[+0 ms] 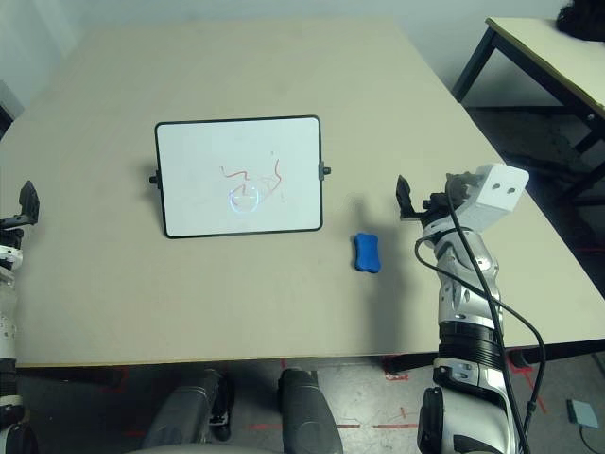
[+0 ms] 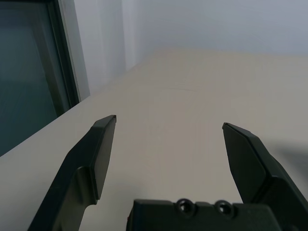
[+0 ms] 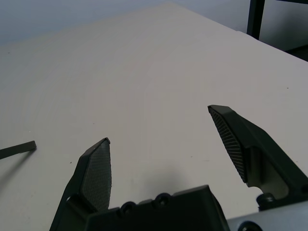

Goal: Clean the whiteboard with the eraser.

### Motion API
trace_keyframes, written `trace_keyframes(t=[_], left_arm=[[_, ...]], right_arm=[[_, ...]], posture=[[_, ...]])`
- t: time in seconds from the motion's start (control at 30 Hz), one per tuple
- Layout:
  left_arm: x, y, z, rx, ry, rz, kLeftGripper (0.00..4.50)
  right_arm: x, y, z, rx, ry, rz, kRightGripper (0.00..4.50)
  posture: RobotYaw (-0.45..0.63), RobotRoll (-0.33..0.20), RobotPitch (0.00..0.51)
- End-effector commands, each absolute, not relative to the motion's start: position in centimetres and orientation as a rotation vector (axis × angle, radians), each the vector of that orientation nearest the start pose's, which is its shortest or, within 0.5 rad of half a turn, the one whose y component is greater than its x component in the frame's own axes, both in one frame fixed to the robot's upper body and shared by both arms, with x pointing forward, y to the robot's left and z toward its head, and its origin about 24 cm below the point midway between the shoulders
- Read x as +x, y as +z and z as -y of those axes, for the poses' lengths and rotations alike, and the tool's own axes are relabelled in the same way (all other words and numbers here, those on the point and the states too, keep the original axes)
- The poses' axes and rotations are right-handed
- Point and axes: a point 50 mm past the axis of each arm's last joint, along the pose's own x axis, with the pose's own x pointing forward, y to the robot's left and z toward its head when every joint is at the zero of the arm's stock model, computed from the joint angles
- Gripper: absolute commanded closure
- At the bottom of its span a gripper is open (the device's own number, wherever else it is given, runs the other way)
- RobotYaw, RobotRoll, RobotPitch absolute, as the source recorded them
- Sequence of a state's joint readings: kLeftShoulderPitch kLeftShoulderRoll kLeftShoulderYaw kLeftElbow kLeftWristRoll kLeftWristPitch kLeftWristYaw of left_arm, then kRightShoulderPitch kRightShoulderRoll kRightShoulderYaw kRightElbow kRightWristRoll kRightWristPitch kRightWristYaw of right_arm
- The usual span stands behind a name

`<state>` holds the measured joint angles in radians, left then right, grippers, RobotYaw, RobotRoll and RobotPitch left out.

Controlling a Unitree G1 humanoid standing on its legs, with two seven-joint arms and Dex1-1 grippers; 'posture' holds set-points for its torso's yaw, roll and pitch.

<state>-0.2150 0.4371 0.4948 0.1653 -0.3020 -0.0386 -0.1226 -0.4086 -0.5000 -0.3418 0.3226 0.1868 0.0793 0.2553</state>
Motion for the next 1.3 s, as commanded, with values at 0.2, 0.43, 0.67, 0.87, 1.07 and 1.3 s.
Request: trace_keyframes(t=[0.2, 0.43, 0.67, 0.87, 1.07, 1.3], left_arm=[[29.5, 21.4, -32.1, 0.239, -0.172, 0.188, 0.0], [30.5, 24.6, -30.3, 0.219, -0.301, 0.236, 0.0], [30.9, 23.6, -26.2, 0.163, -0.523, 0.14, 0.0], [29.5, 20.9, -22.2, 0.139, -0.686, 0.008, 0.0], [28.4, 20.5, -21.0, 0.136, -0.735, -0.06, 0.0], [27.8, 20.3, -20.4, 0.149, -0.747, -0.087, 0.0]], right_arm=[[29.6, 18.4, 30.1, -0.166, -0.021, -0.145, 0.02], [30.1, 20.4, 29.5, -0.147, -0.057, -0.174, 0.02], [30.0, 20.5, 27.8, -0.096, -0.034, -0.392, 0.02], [28.9, 19.6, 25.3, -0.095, 0.058, -0.575, 0.02], [28.5, 18.4, 23.8, -0.108, 0.126, -0.679, 0.02], [28.8, 16.8, 22.0, -0.127, 0.197, -0.745, 0.02]], posture=[[0.01, 0.0, 0.188], [0.01, 0.0, 0.164], [0.0, 0.0, 0.169], [-0.01, 0.0, 0.186], [0.0, 0.0, 0.2], [0.02, 0.0, 0.203]])
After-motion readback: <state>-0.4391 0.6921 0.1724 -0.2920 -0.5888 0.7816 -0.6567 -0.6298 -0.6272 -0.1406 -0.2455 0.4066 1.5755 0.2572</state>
